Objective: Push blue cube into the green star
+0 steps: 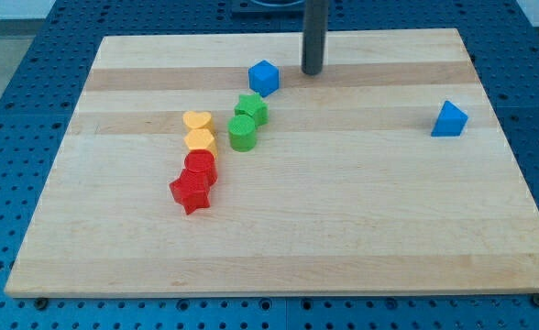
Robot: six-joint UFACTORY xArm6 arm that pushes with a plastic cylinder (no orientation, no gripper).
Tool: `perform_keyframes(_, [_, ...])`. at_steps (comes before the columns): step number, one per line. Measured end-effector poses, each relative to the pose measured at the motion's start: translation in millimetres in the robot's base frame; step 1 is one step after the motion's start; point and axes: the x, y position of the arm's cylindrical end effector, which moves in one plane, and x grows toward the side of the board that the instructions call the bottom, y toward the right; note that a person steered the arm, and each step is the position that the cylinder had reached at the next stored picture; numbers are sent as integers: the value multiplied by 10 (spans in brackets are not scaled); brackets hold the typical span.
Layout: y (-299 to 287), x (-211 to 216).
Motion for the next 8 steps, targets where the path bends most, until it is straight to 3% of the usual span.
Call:
perform_keyframes(2, [-704, -22])
perform_keyframes(5, [-647, 940])
perform_keyframes(6, [-647, 954])
perform_keyframes(7, [-463, 706])
perform_keyframes(8, [-51, 545])
